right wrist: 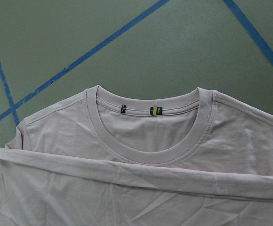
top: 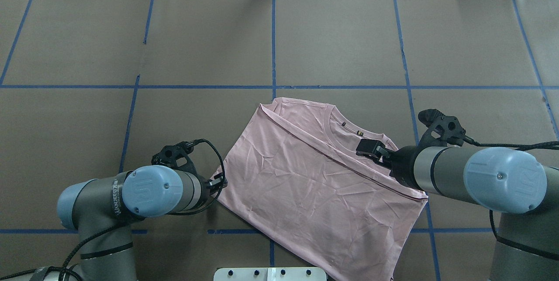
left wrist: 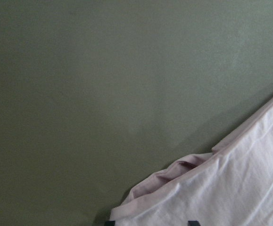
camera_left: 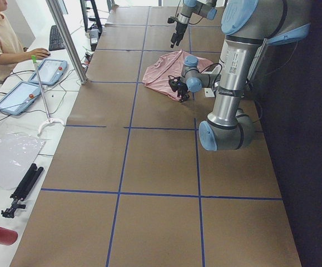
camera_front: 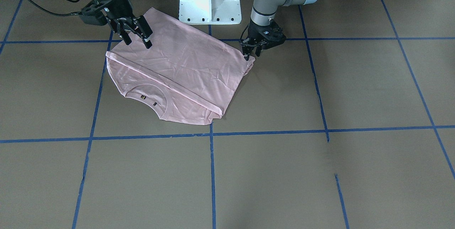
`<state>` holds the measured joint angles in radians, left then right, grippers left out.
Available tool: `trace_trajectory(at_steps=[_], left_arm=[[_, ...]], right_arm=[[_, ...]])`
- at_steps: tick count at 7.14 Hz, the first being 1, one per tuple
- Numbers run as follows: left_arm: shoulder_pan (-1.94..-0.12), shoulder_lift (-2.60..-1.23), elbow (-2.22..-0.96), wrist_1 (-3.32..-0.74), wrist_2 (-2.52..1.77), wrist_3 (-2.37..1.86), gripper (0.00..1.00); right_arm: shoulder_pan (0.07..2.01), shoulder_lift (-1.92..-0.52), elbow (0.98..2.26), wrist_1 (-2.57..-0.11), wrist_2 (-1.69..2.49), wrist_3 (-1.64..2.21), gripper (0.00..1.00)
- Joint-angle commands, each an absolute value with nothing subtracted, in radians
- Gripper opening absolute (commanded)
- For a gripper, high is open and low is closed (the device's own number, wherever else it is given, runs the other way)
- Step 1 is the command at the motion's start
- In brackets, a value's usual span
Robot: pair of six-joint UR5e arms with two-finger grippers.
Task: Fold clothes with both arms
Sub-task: 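Grasp the folded shirt's edge with the right gripper while the left gripper holds position, then rotate the shirt with the right gripper while the left gripper moves to its far corner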
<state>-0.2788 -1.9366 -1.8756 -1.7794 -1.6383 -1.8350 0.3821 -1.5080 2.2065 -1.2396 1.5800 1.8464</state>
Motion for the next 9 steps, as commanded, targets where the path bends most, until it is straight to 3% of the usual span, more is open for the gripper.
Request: trace_trajectory(at_steps=[1,2,6,9], left_arm=[[-0.278,-1.934,-1.881,-1.779,-1.638,-1.836,0.1],[-0.278,-1.933,-1.885,-1.779,-1.638,-1.836,0.0],[-0.293,-1.936,-1.926,-1.775,-1.64,-1.824,0.0],[-0.446,-1.94,-1.915,-1.71,-1.632,-1.651,0.0]], right_arm=[[0.38,-1.508,2.204,-1.239,1.578,1.848,1.0],[0.382,-1.508,2.203,-1.239,1.578,1.848,1.0],[0.379,-1.505,2.183,-1.232,1.578,1.848,1.0],[0.382,-1.506,2.19,-1.232,1.578,1.848,1.0]])
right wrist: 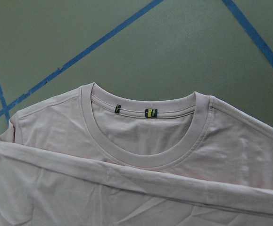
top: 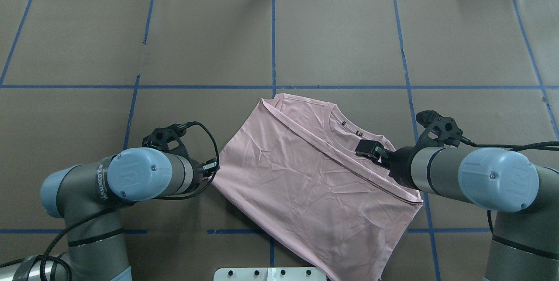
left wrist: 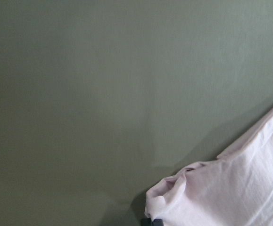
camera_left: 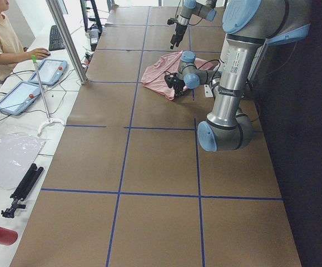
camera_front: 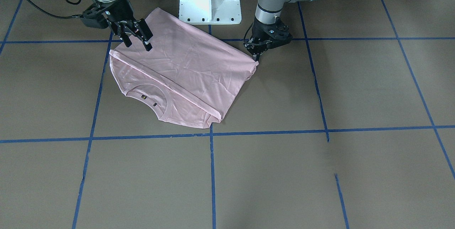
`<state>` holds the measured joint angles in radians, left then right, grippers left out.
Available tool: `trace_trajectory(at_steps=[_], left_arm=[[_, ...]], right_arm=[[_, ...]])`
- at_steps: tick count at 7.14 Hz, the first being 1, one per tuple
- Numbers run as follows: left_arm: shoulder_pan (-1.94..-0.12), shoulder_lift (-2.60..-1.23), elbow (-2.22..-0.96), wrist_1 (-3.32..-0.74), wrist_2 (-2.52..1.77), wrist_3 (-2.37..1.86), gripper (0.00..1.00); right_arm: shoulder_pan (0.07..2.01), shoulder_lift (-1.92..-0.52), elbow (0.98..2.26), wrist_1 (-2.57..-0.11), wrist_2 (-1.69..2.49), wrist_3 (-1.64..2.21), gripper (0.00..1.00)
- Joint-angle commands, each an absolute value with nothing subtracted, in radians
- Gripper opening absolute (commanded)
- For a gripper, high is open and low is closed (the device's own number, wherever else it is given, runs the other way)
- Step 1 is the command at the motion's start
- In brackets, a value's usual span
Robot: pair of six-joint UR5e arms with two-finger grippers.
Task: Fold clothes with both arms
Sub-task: 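Rotate the shirt with the right gripper while the left gripper moves to its far corner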
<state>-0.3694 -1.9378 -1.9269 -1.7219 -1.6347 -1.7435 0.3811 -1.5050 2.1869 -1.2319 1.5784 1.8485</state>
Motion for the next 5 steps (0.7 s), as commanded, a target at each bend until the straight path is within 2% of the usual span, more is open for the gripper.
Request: trace_trajectory(at_steps=[1,2,3,5], left_arm=[[-0.524,-1.953,-1.879,-1.716,-1.635,-1.576,0.0],[-0.593,-1.997,-1.797,-1.756,-1.628,-1.528,0.0],[-0.636,-2.067,-1.651,-1.908,-1.556,-1.526,0.0],[-0.762,-2.31,-1.229,-2.101,-1.537,-1.499,0.0]], right_arm=[[0.383,-1.506,2.197,-1.23,1.58,1.848,1.0],[0.385,-1.508,2.198,-1.229,1.58,1.848,1.0],[0.384,-1.508,2.2,-1.229,1.575,1.85,1.0],[0.383,-1.499,2.203,-1.226,1.577,1.851,1.0]])
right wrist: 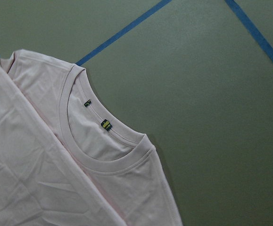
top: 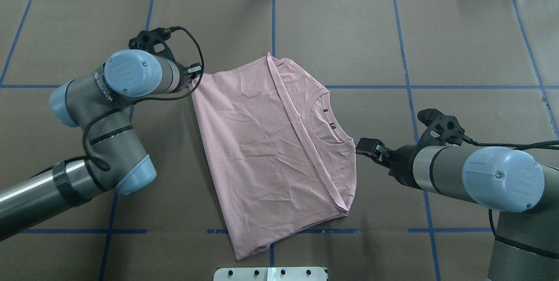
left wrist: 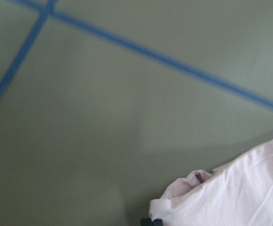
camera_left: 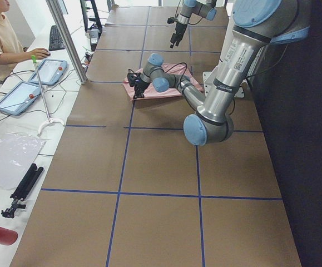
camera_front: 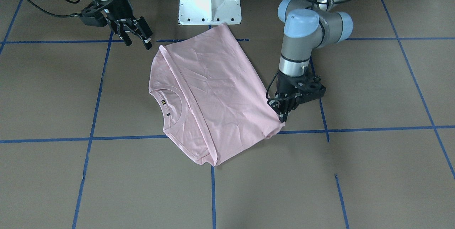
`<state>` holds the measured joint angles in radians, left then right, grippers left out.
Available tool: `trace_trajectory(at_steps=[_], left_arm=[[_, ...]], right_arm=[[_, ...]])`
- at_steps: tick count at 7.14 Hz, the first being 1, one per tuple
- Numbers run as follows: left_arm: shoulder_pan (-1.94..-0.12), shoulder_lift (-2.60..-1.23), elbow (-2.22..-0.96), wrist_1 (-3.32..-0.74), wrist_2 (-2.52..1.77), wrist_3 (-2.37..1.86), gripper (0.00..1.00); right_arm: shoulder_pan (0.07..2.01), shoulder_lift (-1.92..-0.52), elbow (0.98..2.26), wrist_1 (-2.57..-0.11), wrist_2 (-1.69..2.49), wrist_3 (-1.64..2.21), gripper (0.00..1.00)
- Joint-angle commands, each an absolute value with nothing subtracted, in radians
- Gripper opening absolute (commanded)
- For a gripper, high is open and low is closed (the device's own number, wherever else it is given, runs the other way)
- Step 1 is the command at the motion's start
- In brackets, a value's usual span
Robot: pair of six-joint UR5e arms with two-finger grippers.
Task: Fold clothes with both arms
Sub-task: 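Rotate the shirt with the right gripper while the left gripper moves to its far corner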
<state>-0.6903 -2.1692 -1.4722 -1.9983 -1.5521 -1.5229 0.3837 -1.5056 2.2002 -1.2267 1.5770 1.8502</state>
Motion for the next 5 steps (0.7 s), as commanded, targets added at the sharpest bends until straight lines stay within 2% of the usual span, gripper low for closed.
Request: trace_trajectory(at_steps=[1,2,3,4,5], left_arm=[[-0.802,-2.379,-1.084,-2.191,-1.54,-1.471,0.0],[-0.813,-2.393,-0.993,-2.263,-1.54,-1.468,0.0],[-0.815,-2.391,-0.992,-2.269,-1.542,-1.465,0.29],[-0.815,-2.379,-1.035,-2.27,-1.558,-1.463,0.34],[-0.813,-2.287,-1.186,-2.263,-1.621,-1.465,0.36]], right_arm=[[0.383,-1.474,2.207,-1.226,1.578,1.858,1.0],[0.376,-1.456,2.201,-1.226,1.572,1.859,1.0],[0.356,-1.415,2.175,-1.227,1.569,1.858,1.0],[0.345,-1.32,2.107,-1.238,1.568,1.861,1.0],[0.318,-1.257,2.045,-1.241,1.566,1.89,1.0]])
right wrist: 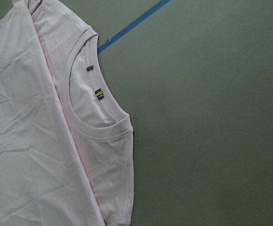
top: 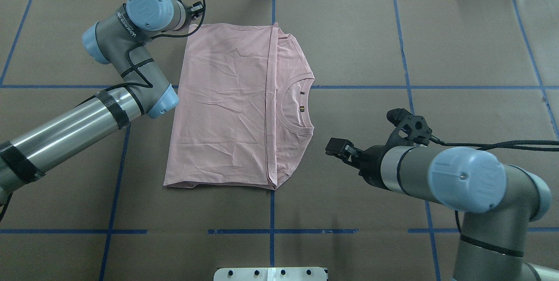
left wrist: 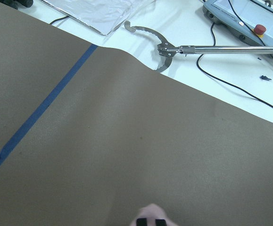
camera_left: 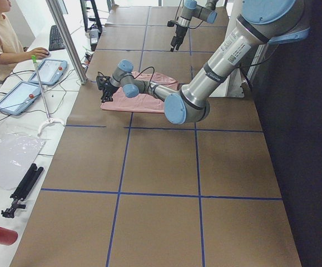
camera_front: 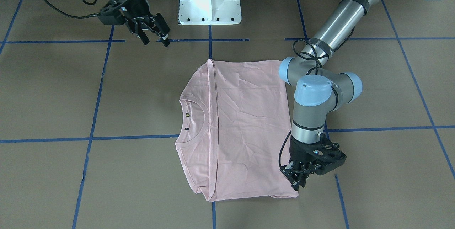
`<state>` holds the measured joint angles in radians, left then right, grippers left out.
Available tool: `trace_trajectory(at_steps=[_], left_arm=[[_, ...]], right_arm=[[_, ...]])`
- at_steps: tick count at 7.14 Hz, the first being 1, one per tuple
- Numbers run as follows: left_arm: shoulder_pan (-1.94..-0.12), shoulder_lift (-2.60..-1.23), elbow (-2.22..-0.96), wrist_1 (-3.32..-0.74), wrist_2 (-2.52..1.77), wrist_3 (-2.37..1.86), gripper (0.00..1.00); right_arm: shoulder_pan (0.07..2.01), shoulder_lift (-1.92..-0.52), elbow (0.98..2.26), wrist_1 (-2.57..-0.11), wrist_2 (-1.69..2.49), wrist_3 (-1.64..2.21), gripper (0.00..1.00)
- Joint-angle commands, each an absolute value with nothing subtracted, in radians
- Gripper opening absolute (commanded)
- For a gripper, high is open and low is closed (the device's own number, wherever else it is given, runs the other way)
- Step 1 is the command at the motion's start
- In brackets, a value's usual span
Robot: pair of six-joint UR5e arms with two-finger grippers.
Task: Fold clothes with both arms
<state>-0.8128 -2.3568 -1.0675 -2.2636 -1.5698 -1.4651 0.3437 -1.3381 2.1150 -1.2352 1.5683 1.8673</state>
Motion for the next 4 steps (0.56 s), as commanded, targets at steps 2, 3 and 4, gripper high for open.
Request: trace_trajectory(at_steps=[2,3,4], left_arm=[[-0.808,-2.171,-1.368,-2.26,-1.689,-1.466,0.38],[-0.805,-2.171,-1.368,-2.26,-1.689,-1.466,0.38],[-0.805,-2.163,-1.368,-2.261,-1.689,-1.468,0.39]], right_arm=[[0.279,-1.099,1.883,-1.267,1.568,2.067,0.9],[0.273,-1.018,1.811,-1.319,1.568,2.101,0.84],[0.273,-0.999,1.775,-1.331,1.566,2.103,0.81]])
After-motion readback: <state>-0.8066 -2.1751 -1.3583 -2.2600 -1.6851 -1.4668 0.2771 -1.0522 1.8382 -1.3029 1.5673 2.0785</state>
